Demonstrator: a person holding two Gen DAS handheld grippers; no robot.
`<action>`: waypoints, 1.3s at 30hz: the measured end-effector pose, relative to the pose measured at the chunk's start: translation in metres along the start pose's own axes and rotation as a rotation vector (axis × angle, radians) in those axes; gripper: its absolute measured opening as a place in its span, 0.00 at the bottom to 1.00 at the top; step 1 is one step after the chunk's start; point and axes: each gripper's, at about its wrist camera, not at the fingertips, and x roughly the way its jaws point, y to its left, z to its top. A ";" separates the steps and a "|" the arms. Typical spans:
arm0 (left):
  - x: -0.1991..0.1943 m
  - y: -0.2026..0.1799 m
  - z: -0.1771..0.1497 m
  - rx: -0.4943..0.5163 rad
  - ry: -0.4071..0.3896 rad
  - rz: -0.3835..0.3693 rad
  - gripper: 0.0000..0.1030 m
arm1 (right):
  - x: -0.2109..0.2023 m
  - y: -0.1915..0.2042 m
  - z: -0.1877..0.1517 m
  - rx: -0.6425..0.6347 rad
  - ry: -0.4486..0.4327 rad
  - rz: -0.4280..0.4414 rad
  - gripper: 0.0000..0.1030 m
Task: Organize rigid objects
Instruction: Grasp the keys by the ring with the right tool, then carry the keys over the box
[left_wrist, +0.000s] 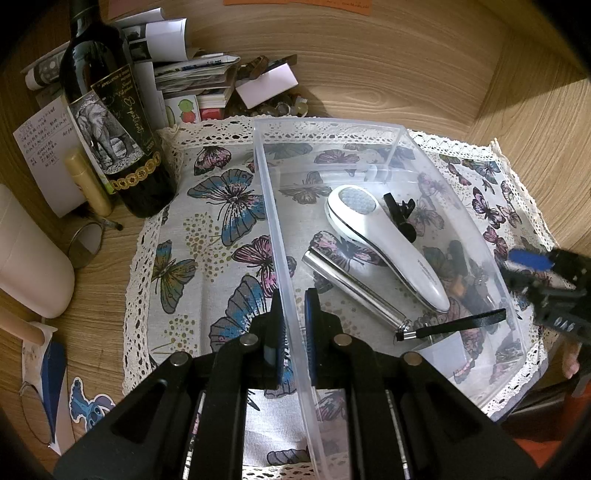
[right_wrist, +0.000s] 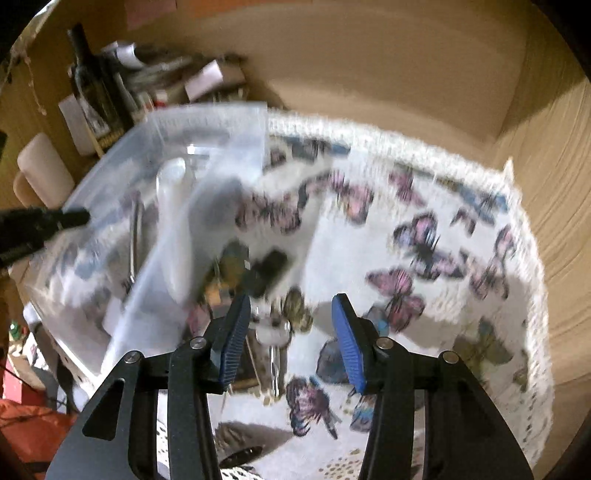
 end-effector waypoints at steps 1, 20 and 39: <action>0.000 0.000 0.000 0.000 0.000 0.000 0.10 | 0.005 0.000 -0.003 -0.003 0.018 -0.004 0.42; 0.000 0.000 0.000 0.000 -0.001 0.000 0.10 | 0.027 0.006 -0.014 -0.033 0.047 0.016 0.22; 0.000 0.000 0.000 0.000 -0.002 0.000 0.10 | -0.044 0.009 0.034 -0.024 -0.251 -0.015 0.22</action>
